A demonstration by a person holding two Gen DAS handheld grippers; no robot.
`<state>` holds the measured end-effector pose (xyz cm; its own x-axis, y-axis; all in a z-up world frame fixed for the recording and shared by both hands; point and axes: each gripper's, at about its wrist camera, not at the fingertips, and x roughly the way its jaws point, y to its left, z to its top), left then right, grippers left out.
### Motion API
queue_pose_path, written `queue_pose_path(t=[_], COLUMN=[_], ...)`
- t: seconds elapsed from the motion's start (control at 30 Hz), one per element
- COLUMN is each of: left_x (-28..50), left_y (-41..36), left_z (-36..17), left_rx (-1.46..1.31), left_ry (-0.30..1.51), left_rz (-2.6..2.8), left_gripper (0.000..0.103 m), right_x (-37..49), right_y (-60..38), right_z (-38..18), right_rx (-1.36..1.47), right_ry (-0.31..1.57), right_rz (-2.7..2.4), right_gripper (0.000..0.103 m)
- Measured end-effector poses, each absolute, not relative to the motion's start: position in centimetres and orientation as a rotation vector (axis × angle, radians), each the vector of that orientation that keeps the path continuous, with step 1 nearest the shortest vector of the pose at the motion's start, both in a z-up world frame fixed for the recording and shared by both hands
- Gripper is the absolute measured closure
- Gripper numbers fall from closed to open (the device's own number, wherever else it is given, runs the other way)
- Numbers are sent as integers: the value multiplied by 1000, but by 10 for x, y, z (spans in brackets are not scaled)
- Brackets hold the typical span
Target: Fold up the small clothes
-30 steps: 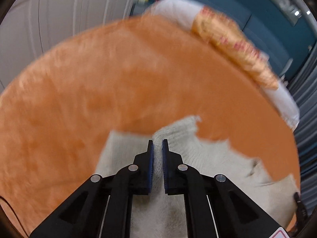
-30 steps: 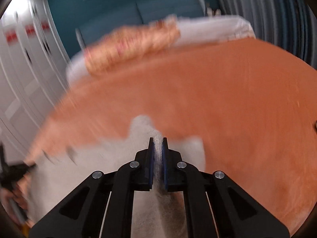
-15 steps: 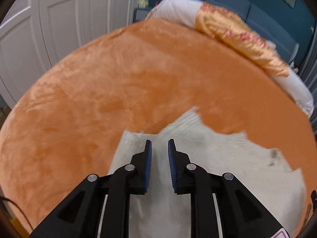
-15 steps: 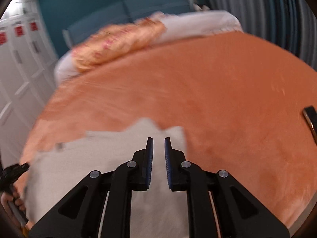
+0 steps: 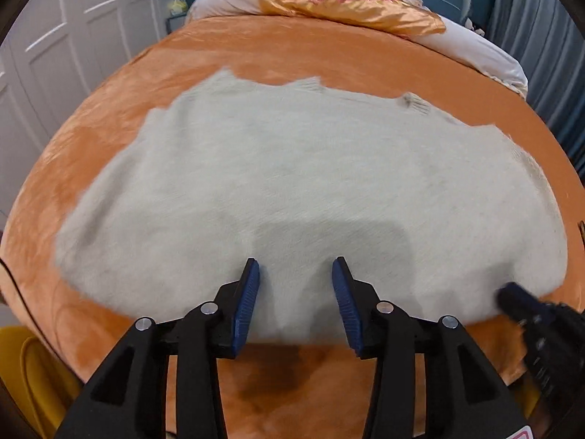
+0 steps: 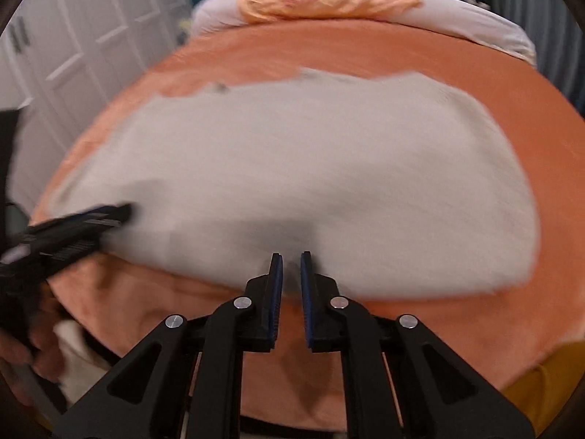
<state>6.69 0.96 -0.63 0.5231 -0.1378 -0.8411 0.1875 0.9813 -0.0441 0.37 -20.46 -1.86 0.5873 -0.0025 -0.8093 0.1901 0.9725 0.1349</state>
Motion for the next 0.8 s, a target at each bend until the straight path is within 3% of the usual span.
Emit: queue_pose_path(t=[0.23,0.37,0.47,0.6,0.8], left_x=[62,50,51,45,42], left_y=[46,39,48,58,57], left_z=[-12,-13,-11,-10,-9], left_rx=[15,46,2,-32,-48], left_ry=[1014,985,986,972,951], left_rz=[-136,-116,-134,-130,-120], left_gripper=[60,60,60,60,60], right_x=[-20,-2,-13,-46,-68], right_y=[-209,-202,-217,-265,-338], right_z=[-1,-38,-13,11,-13], right_rx=[268,234,302,361,676], right_ry=[853,1011,921,813,831], right_rz=[-131,-179,-192,-388,-465], right_gripper=[91,92,92,83,74])
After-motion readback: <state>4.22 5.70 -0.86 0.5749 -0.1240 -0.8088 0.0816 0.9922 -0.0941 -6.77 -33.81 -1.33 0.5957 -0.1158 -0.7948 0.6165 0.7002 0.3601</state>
